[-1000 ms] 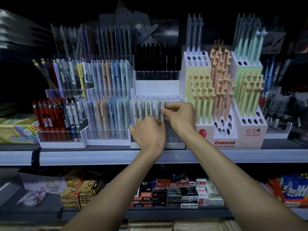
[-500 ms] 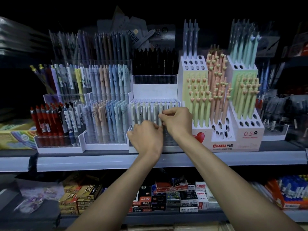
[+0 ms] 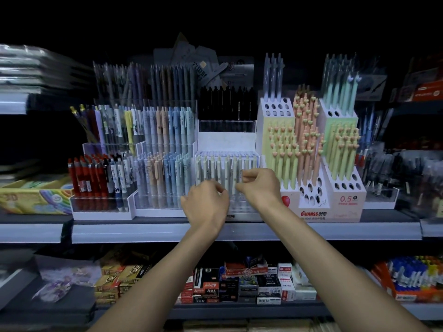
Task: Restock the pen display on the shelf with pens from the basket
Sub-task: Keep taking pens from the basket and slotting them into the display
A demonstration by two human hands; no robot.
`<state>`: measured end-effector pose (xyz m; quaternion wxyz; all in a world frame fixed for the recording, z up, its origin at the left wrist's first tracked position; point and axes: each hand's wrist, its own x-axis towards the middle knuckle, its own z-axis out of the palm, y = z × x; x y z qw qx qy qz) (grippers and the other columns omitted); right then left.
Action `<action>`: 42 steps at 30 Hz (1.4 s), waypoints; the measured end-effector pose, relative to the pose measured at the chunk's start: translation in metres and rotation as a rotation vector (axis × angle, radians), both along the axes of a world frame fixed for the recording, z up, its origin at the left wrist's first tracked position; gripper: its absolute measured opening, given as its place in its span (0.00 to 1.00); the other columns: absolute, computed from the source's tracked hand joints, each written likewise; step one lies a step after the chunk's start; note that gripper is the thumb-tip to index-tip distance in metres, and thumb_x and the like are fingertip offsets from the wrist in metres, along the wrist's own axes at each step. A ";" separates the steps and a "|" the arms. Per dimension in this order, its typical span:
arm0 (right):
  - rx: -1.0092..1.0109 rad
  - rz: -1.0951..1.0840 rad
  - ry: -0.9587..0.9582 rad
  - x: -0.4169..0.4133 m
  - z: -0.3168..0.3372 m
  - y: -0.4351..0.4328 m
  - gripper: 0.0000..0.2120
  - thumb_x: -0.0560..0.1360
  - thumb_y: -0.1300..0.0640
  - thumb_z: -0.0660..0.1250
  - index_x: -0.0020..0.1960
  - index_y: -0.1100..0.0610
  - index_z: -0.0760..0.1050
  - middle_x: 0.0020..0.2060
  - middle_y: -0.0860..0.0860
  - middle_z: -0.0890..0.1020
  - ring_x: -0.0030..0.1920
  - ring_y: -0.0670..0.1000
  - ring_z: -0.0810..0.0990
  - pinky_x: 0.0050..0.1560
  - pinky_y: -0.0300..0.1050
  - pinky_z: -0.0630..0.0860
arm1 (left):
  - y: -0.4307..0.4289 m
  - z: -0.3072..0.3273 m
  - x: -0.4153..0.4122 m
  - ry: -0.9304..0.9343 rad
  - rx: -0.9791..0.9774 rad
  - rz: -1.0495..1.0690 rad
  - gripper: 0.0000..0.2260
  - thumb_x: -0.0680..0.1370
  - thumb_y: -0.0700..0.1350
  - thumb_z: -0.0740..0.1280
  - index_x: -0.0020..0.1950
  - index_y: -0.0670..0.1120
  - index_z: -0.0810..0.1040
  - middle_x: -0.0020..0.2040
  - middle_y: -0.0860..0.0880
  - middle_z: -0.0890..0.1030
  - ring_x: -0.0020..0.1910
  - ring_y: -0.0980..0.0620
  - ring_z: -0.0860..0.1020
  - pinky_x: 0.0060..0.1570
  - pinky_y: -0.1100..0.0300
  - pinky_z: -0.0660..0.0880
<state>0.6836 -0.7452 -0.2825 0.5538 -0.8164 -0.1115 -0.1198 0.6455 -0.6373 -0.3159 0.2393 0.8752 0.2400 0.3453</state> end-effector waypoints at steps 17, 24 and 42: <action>-0.784 -0.041 -0.241 -0.097 -0.025 -0.049 0.46 0.73 0.21 0.53 0.83 0.47 0.54 0.83 0.56 0.48 0.82 0.60 0.39 0.81 0.60 0.42 | 0.045 -0.018 -0.122 0.244 0.144 -0.311 0.33 0.78 0.72 0.57 0.81 0.61 0.63 0.82 0.51 0.61 0.82 0.48 0.56 0.76 0.35 0.56; -0.963 -0.031 -0.189 -0.131 -0.043 -0.064 0.60 0.62 0.12 0.45 0.82 0.44 0.30 0.80 0.54 0.29 0.78 0.60 0.23 0.77 0.66 0.29 | 0.062 -0.036 -0.173 0.347 0.390 -0.270 0.50 0.64 0.83 0.36 0.84 0.63 0.47 0.86 0.50 0.42 0.84 0.45 0.39 0.79 0.32 0.43; -0.992 0.114 -0.171 -0.220 -0.156 -0.078 0.53 0.68 0.16 0.43 0.82 0.44 0.30 0.82 0.51 0.33 0.80 0.56 0.28 0.79 0.62 0.33 | 0.048 -0.144 -0.271 0.276 0.377 -0.314 0.40 0.75 0.78 0.46 0.84 0.61 0.51 0.84 0.48 0.57 0.84 0.44 0.50 0.80 0.36 0.51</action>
